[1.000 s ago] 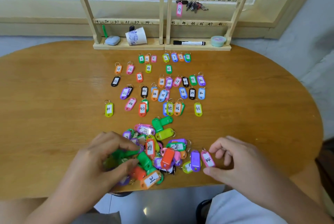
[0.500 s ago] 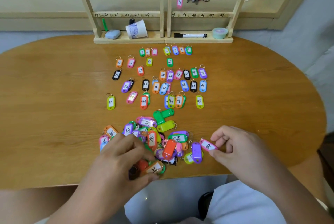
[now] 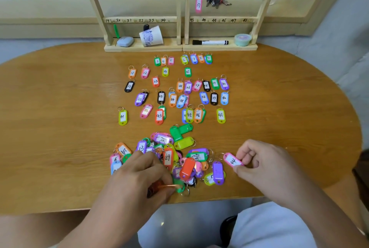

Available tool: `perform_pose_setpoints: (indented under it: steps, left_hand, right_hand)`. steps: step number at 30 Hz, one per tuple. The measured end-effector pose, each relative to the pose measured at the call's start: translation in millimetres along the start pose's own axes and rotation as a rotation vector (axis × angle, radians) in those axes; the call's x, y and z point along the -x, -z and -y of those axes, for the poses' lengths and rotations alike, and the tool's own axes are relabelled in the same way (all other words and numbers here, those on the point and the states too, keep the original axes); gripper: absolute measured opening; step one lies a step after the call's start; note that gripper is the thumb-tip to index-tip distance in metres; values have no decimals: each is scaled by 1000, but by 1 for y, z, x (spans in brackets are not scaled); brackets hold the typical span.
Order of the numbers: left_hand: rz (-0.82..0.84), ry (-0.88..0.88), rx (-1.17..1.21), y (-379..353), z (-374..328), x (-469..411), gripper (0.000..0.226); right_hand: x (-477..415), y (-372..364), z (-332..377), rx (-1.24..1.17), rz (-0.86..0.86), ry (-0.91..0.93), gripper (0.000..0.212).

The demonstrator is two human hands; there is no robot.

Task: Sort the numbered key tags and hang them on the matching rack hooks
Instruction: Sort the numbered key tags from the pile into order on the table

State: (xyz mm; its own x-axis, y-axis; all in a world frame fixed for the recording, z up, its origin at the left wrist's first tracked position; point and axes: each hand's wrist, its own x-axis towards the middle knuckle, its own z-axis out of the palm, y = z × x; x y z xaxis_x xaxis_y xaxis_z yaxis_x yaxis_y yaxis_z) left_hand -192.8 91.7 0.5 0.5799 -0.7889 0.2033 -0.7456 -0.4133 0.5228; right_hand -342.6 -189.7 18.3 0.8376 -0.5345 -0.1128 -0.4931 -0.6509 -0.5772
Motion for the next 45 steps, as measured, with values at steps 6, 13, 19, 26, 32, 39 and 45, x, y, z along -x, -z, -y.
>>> perform_pose_setpoints:
  steps: [6, 13, 19, 26, 32, 39, 45]
  left_hand:
    - [-23, 61, 207, 14, -5, -9, 18]
    - [-70, 229, 341, 28, -4, -28, 7]
    - [-83, 378, 450, 42, 13, -47, 7]
    - [-170, 525, 554, 56, 56, -80, 14]
    - [-264, 602, 566, 69, 117, -124, 16]
    - [-312, 643, 495, 71, 146, -174, 16]
    - [-383, 674, 527, 74, 153, -211, 15]
  right_hand:
    - [-3, 0, -6, -77, -22, 5, 21]
    - [-15, 1, 4, -331, -118, 27, 11]
    - [-31, -7, 20, -472, -175, 83, 15]
    - [-55, -26, 28, -496, -239, 116, 8]
    - [-64, -40, 25, -475, -330, 136, 5]
    - [-66, -47, 21, -421, -399, 178, 2]
    - [-65, -47, 23, -416, -388, 175, 4]
